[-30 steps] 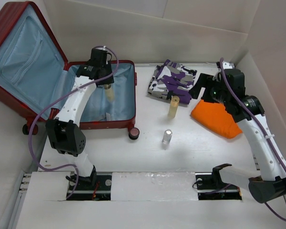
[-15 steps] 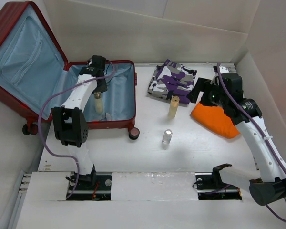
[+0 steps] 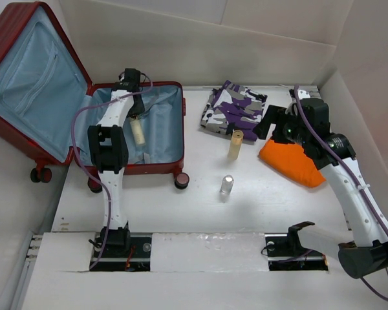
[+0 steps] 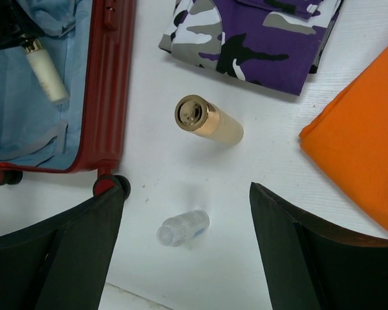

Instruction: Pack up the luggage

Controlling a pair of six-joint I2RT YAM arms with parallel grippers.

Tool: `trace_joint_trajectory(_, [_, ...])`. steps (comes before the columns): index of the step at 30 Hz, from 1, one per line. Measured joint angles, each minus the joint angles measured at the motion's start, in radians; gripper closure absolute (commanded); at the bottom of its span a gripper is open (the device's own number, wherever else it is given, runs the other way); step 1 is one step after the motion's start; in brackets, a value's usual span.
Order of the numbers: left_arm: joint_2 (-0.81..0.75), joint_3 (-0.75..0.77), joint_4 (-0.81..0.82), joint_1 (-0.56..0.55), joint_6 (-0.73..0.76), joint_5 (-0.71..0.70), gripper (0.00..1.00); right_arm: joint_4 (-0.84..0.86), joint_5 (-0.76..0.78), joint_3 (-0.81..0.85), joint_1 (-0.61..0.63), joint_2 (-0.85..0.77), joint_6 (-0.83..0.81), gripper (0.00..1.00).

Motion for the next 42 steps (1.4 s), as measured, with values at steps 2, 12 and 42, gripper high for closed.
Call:
trace_joint_trajectory(2, [0.034,0.013,0.006,0.018,-0.004,0.011,0.51,0.000,0.004,0.001,0.000,0.000,0.000,0.16])
trace_joint_trajectory(12, [0.061,0.007,0.007,0.015,-0.010,0.090,0.35,0.000,0.020,0.022,0.000,0.012,0.000,0.16])
trace_joint_trajectory(42, [-0.414,-0.404,0.361,-0.724,0.000,0.406,0.11,-0.070,0.137,0.098,-0.154,0.004,0.089,0.02])
